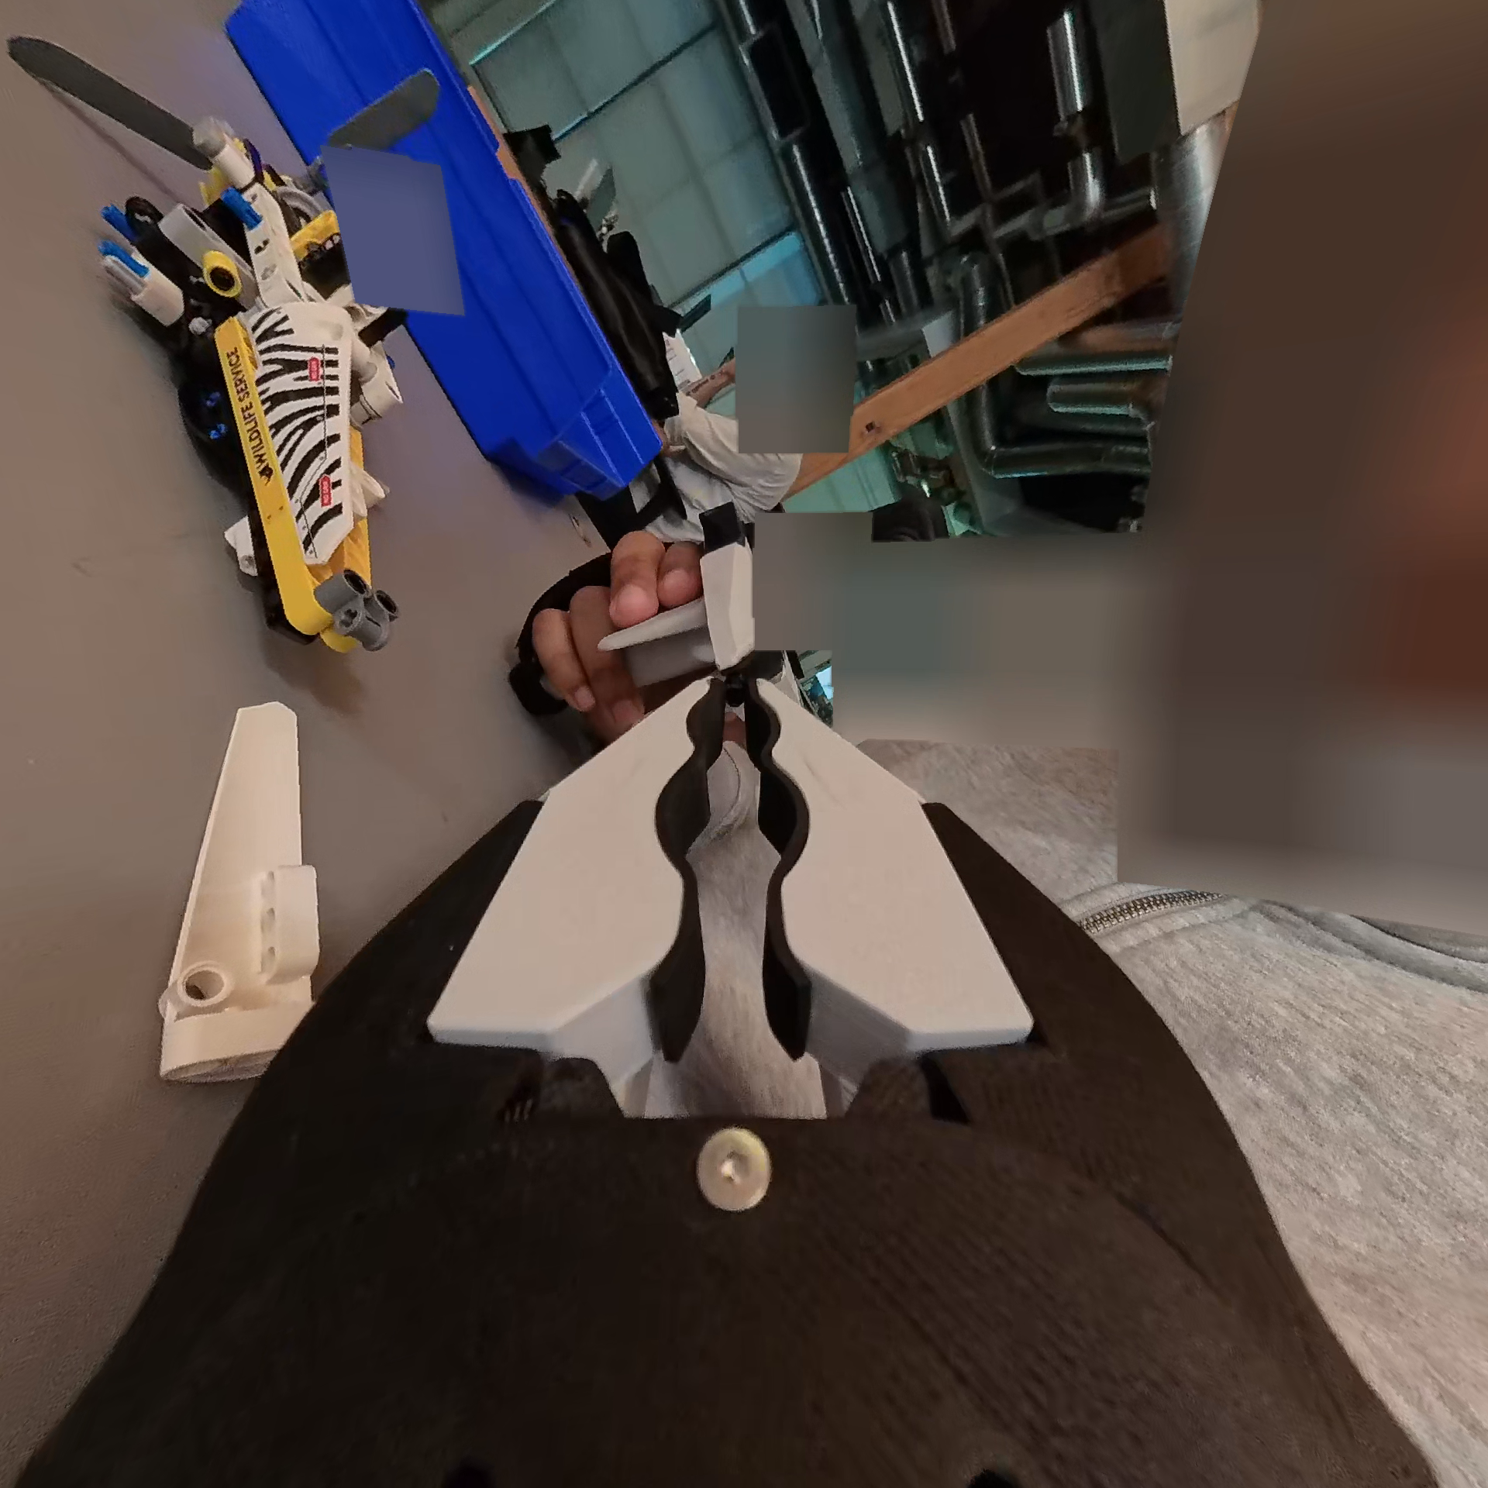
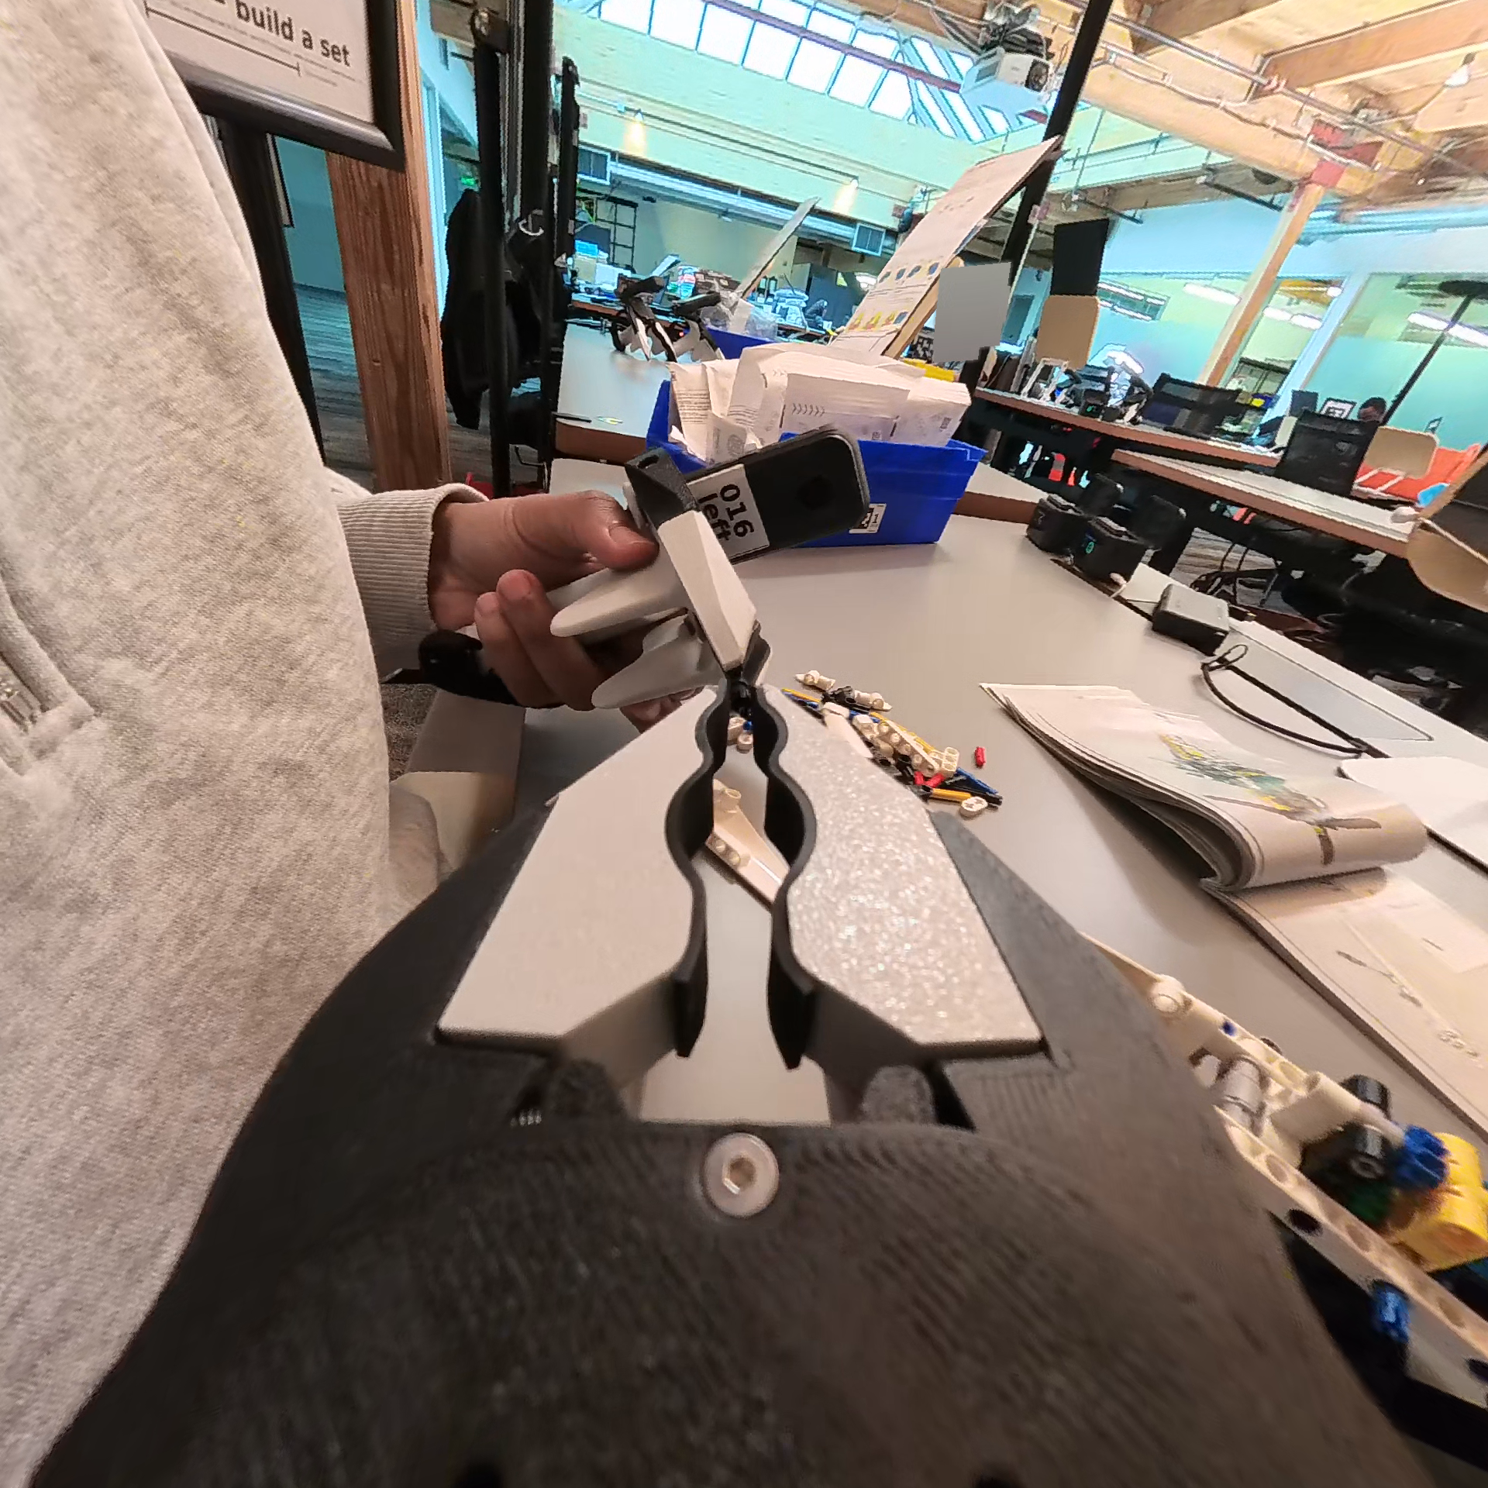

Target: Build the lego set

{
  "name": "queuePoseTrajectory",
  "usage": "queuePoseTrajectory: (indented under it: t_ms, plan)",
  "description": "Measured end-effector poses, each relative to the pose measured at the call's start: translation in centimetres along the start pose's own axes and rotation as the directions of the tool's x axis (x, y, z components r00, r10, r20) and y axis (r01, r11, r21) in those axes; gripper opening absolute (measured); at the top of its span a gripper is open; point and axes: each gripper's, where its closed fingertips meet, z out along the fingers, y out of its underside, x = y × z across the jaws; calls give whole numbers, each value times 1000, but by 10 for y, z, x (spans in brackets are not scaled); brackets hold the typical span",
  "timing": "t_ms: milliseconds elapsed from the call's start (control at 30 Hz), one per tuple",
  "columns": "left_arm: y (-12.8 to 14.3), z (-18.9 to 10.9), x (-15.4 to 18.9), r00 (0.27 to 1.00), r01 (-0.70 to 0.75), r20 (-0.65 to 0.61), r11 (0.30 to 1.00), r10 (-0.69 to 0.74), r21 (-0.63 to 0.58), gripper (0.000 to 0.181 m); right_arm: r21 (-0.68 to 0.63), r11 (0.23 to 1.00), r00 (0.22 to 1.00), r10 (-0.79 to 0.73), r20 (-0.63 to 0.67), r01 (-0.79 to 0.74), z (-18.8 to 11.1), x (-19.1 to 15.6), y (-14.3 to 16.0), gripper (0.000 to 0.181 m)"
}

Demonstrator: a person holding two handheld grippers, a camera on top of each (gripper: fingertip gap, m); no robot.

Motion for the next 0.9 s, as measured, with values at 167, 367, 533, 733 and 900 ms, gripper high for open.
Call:
queuePoseTrajectory:
  t_ms: [167,367,533,733,900]
  plan:
    - [3,-5,0,999,-20,32,1000,21,-22,6,-11,1000,1000,26,-2,-26,1,-1,0,2]
    - [-2,-38,-25,925,-186,326,980,198,-67,30,-16,986,984,166,-57,-167,-2,17,1,2]
    - [11,-62,-70,657,-280,629,909,416,-310,49,-141,963,972,219,-89,-230,3,17,17,2]
    - [23,-67,-91,439,-246,713,836,548,-491,51,-290,939,981,154,-121,-183,11,10,38,2]
    - [25,-71,-94,375,-239,716,807,589,-539,38,-361,918,983,119,-139,-162,14,4,48,2]
